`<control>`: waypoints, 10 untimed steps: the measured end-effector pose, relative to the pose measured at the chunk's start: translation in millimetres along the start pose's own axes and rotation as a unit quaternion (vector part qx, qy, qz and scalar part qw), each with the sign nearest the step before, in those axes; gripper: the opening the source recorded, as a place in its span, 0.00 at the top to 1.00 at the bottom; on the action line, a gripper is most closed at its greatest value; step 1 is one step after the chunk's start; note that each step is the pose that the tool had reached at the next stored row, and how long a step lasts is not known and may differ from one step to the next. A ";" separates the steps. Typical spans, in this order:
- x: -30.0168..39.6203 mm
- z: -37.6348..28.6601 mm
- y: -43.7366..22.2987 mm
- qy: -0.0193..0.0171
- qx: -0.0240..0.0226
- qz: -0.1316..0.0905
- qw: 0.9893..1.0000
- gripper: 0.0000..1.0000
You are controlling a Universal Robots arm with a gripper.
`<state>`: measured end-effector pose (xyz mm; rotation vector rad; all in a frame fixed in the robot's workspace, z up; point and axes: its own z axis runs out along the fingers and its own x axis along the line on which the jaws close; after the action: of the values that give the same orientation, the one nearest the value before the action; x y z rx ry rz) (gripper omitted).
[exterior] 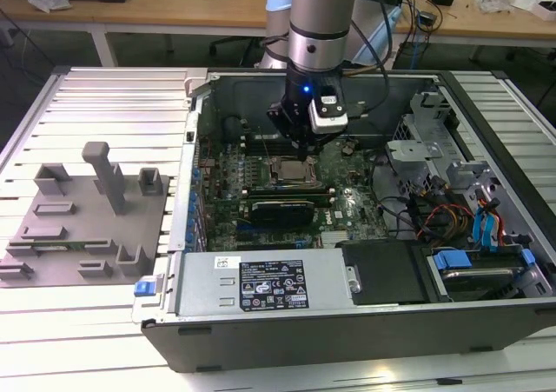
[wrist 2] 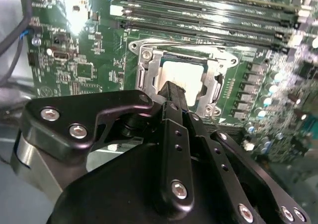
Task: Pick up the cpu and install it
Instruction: 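Close the cpu cover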
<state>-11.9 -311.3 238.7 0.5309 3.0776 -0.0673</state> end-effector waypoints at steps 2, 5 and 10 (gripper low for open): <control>0.0 0.0 0.0 -0.001 -0.001 -0.023 1.000 0.89; 0.0 0.1 0.0 -0.003 -0.002 -0.067 0.998 0.89; 0.0 0.3 0.0 -0.005 -0.003 -0.131 0.991 0.89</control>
<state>-11.9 -311.3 238.4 0.1215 3.1153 -0.0630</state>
